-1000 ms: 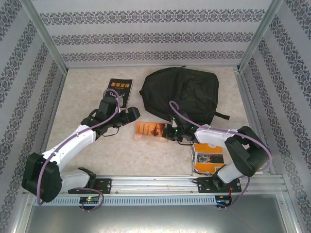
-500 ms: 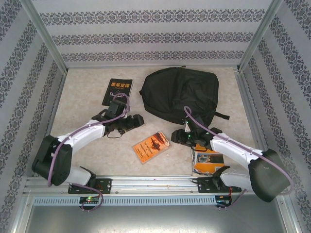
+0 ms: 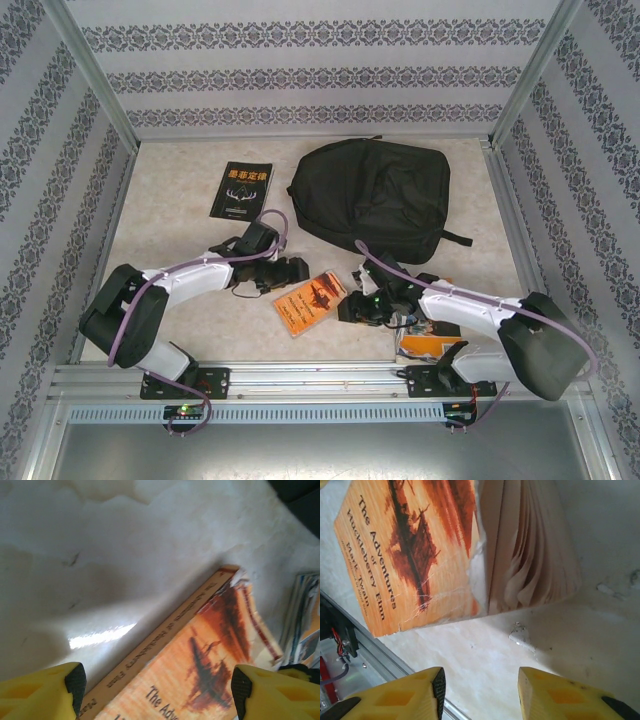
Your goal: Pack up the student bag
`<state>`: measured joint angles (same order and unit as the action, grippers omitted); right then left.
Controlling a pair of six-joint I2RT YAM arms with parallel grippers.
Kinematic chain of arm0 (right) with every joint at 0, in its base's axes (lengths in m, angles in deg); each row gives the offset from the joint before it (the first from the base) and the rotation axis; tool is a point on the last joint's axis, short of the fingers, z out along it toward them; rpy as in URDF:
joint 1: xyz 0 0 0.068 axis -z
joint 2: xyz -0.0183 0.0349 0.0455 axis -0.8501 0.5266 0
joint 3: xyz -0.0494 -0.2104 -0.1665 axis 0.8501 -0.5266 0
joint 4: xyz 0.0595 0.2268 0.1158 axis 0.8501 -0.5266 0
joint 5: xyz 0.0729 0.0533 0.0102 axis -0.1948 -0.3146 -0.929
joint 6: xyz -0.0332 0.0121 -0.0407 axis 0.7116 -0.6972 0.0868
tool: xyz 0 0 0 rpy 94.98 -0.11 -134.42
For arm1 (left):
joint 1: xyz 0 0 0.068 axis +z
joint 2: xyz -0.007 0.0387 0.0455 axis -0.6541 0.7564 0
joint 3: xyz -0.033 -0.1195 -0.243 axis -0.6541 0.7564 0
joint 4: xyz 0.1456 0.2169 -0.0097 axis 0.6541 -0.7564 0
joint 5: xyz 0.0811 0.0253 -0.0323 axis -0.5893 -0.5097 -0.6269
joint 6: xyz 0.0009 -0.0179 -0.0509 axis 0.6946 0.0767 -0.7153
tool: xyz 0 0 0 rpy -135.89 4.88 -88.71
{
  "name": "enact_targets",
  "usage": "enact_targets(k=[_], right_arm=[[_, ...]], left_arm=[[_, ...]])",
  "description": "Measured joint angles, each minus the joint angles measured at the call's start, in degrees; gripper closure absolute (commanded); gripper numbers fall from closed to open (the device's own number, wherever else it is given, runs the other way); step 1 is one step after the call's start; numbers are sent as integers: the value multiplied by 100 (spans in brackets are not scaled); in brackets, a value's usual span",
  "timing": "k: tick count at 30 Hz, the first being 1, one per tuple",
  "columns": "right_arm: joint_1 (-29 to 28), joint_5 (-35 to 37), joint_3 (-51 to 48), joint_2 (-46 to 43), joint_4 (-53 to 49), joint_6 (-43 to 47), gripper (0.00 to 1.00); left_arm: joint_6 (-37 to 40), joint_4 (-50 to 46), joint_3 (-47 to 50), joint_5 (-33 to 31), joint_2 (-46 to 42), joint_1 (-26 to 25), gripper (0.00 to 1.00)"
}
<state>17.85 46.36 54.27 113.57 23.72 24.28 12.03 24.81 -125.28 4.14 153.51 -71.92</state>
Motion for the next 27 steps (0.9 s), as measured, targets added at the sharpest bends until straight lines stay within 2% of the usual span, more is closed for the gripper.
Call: enact_targets(k=[4, 8, 12, 16, 23, 27], right_arm=[[35, 170, 247, 428, 120, 0, 54], [319, 337, 782, 841, 219, 7, 53], [715, 389, 1355, 1161, 282, 31, 52], [868, 387, 1827, 1484, 345, 120, 52], [949, 804, 1644, 1342, 144, 140, 47], [1119, 973, 1154, 778, 61, 68, 56]], left_arm=[[-2, 79, 219, 107, -2, 0, 23], [-50, 317, 402, 289, -68, 4, 23], [-284, 782, 688, 717, -155, 2, 24], [-573, 1290, 935, 1141, -153, 2, 25], [-697, 1523, 1023, 1244, -153, 2, 26], [-695, 1523, 1027, 1130, -175, 2, 26]])
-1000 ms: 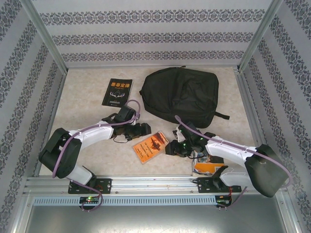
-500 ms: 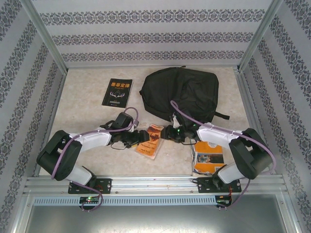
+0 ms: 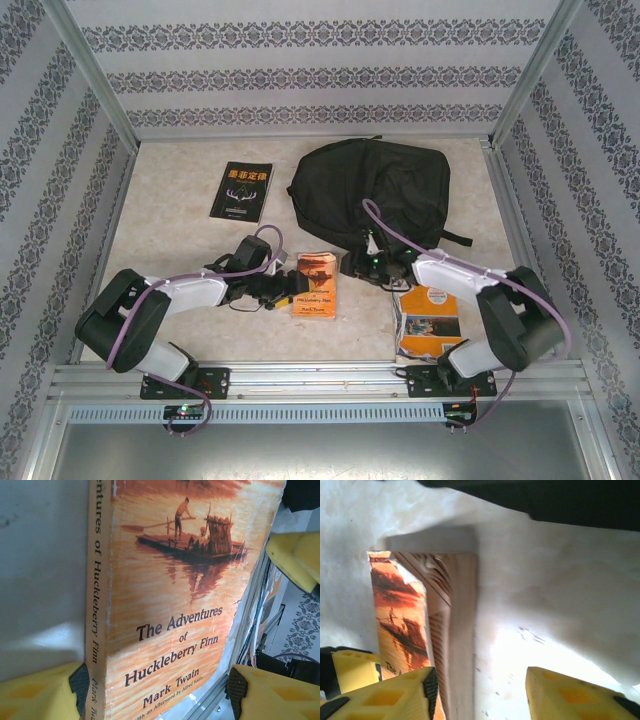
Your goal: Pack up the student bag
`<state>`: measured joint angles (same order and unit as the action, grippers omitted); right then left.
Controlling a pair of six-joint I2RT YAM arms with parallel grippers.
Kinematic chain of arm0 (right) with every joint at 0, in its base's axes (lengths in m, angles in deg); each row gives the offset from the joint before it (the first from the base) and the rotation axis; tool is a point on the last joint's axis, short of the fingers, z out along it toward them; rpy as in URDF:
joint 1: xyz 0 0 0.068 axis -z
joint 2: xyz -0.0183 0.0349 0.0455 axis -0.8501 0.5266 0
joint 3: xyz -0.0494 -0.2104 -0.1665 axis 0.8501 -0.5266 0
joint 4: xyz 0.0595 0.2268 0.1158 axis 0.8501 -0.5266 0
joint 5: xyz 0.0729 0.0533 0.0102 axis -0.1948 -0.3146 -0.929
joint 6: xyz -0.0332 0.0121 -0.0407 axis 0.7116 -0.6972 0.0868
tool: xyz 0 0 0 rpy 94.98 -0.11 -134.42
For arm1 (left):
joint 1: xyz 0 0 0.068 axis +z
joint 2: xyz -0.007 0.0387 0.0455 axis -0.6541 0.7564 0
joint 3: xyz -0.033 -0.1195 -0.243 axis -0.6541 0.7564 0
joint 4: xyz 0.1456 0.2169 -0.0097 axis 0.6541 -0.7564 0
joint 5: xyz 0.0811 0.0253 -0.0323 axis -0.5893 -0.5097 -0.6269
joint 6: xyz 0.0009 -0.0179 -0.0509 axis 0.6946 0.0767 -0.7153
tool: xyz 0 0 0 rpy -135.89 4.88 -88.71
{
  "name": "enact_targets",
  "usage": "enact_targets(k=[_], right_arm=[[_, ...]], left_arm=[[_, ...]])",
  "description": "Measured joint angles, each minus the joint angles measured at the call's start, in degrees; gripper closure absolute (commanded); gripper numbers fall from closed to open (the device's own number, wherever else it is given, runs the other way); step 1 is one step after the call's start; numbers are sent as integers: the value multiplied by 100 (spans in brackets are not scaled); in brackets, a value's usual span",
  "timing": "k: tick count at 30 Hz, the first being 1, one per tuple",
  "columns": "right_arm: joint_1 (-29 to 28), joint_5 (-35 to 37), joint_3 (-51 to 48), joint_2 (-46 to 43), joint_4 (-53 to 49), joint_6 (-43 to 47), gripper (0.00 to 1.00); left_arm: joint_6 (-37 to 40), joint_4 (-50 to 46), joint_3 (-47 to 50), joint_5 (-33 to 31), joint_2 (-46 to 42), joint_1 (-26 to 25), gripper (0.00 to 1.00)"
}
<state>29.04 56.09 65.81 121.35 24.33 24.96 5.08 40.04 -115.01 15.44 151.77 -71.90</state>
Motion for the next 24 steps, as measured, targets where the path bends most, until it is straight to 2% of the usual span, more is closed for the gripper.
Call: enact_targets(k=[6, 14, 17, 22, 24], right_arm=[[-50, -107, -101, -181, 101, -109, 57], [-498, -321, -79, 492, 345, -197, 56], [-595, -374, 35, 710, 402, -254, 60], [-688, -437, 212, 857, 509, -306, 74], [-686, -435, 223, 857, 514, -328, 77]], left_arm=[[7, -4, -2, -175, -39, 0, 28], [26, 20, -39, -289, 15, 0, 38], [28, 37, -87, -304, 109, 2, 40], [44, 50, -208, -306, 323, 2, 43], [44, 83, -210, -308, 393, 2, 44]])
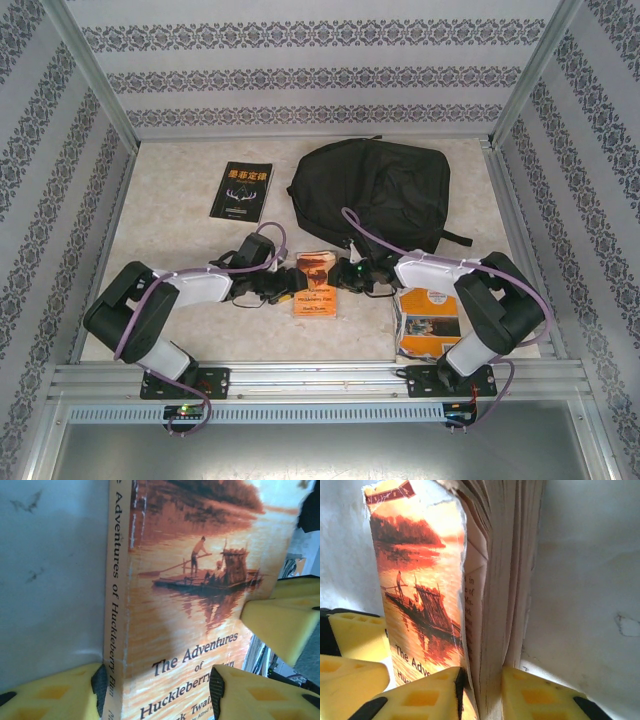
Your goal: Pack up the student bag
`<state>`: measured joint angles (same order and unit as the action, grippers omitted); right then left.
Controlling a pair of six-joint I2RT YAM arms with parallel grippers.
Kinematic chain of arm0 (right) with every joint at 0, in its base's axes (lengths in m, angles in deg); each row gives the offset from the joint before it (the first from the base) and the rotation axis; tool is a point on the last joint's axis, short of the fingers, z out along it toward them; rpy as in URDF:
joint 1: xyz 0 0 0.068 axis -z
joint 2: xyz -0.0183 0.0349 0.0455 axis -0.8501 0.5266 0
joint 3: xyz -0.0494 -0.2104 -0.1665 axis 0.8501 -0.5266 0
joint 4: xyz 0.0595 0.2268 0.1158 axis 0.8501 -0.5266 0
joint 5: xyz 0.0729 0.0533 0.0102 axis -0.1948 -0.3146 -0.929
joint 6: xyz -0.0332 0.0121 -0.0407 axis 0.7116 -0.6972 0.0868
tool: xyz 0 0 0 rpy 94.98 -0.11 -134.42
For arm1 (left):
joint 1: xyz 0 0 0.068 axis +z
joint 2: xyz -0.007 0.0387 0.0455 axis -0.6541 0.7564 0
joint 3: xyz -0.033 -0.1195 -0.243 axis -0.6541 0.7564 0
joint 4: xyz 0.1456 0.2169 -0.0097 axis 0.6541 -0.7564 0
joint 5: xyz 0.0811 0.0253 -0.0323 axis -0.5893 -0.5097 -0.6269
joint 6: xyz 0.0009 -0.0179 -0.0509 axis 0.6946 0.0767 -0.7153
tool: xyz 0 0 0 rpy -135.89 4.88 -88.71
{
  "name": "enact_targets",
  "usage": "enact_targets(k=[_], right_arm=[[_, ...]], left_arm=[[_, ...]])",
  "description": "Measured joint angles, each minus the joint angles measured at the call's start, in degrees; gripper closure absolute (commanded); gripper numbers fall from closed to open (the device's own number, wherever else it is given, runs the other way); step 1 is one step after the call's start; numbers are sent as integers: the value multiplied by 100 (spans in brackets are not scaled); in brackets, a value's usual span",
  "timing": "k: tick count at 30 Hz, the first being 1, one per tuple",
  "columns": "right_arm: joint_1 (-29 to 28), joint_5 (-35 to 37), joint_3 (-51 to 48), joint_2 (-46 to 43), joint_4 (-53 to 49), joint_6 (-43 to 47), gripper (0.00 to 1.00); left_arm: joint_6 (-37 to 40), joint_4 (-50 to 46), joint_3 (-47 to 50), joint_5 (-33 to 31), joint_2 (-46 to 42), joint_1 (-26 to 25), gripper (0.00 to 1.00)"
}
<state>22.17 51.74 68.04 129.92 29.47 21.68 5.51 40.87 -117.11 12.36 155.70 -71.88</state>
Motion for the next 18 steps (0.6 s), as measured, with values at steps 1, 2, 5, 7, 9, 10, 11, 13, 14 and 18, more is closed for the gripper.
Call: enact_targets(k=[1, 2, 5, 7, 9, 10, 11, 13, 14, 18], right_arm=[[-7, 0, 4, -2, 0, 0, 77], [-7, -2, 9, -7, -4, 2, 78], [-7, -4, 11, -70, -33, -13, 79], [-7, -26, 17, -140, -37, -15, 79], [-9, -85, 35, -181, -42, -33, 78], [-9, -131, 59, -186, -52, -35, 77], [-11, -166, 81, -186, -57, -37, 75], [-17, -286, 120, -186, -55, -33, 73], [-24, -352, 138, -184, -52, -35, 73], [-120, -581, 216, -103, 13, -37, 77]], left_arm=[[-2, 4, -2, 7, 13, 2, 44], [-2, 4, -2, 2, 13, 2, 45], [-2, 4, -2, 2, 22, 2, 46], [0, 7, -2, 2, 28, 2, 46], [0, 9, -2, 4, 35, 2, 47], [0, 9, -2, 4, 37, 2, 47], [0, 11, -2, 4, 39, 2, 47], [-2, 11, -4, 7, 44, 4, 47], [-2, 15, -9, 9, 48, 4, 47], [-2, 20, -37, 31, 87, 7, 47]])
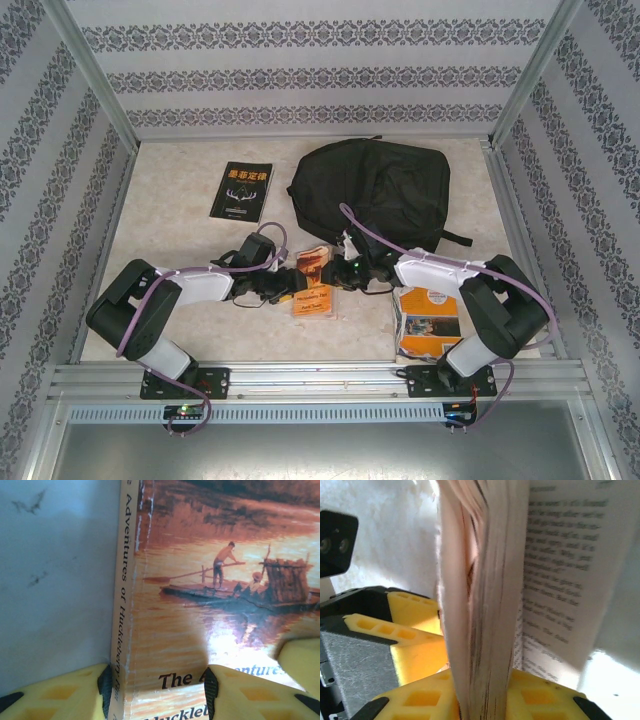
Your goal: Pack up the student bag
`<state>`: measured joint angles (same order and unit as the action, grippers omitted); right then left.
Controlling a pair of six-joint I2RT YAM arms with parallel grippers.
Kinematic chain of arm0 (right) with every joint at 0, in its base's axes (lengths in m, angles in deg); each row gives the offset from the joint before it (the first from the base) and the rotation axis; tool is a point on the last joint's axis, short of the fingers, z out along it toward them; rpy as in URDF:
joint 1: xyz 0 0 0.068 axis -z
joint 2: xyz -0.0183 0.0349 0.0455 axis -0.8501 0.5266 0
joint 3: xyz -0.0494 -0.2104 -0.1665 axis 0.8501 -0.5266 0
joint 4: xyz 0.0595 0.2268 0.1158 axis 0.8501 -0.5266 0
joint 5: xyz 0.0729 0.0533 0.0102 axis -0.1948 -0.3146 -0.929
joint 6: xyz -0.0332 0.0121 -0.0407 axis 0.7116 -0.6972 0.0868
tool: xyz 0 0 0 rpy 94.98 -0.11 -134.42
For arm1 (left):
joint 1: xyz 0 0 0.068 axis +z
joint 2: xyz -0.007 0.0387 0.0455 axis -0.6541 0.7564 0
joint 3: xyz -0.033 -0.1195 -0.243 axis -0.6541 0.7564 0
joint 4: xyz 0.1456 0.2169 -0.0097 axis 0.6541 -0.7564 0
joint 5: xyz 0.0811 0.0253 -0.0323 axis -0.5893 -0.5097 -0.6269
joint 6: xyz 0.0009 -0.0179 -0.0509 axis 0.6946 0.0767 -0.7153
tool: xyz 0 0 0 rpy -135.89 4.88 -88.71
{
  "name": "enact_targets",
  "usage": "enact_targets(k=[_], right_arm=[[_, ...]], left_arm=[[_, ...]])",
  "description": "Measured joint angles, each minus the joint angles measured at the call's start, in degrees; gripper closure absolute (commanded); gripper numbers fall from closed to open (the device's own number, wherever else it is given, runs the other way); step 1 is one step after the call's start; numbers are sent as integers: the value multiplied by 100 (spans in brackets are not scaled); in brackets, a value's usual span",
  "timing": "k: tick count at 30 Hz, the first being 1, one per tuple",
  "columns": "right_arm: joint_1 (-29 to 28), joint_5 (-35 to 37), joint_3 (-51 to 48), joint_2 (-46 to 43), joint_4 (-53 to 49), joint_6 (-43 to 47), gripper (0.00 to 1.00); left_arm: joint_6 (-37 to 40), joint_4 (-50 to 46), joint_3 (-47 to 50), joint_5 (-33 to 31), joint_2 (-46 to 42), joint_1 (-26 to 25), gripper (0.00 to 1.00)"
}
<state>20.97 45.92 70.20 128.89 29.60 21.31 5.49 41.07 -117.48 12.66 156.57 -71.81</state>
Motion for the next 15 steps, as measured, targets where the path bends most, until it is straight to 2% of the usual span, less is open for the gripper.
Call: enact_targets(k=[4, 5, 8, 11, 13, 15], right_arm=[[2, -15, 26, 103, 11, 0, 98], [2, -7, 26, 98, 13, 28, 100], [76, -24, 20, 37, -7, 48, 100], [223, -96, -76, -186, 31, 17, 100], [400, -267, -238, -358, 216, -46, 100], [538, -498, -361, -420, 413, -114, 100]], left_arm=[[4, -22, -15, -2, 9, 4, 47], [7, -28, -15, 0, 7, 15, 46], [37, -68, -9, -13, -105, 103, 41], [42, -81, 111, -26, -498, 411, 31], [39, -90, 199, -7, -800, 619, 24], [44, -103, 205, 61, -977, 710, 22]])
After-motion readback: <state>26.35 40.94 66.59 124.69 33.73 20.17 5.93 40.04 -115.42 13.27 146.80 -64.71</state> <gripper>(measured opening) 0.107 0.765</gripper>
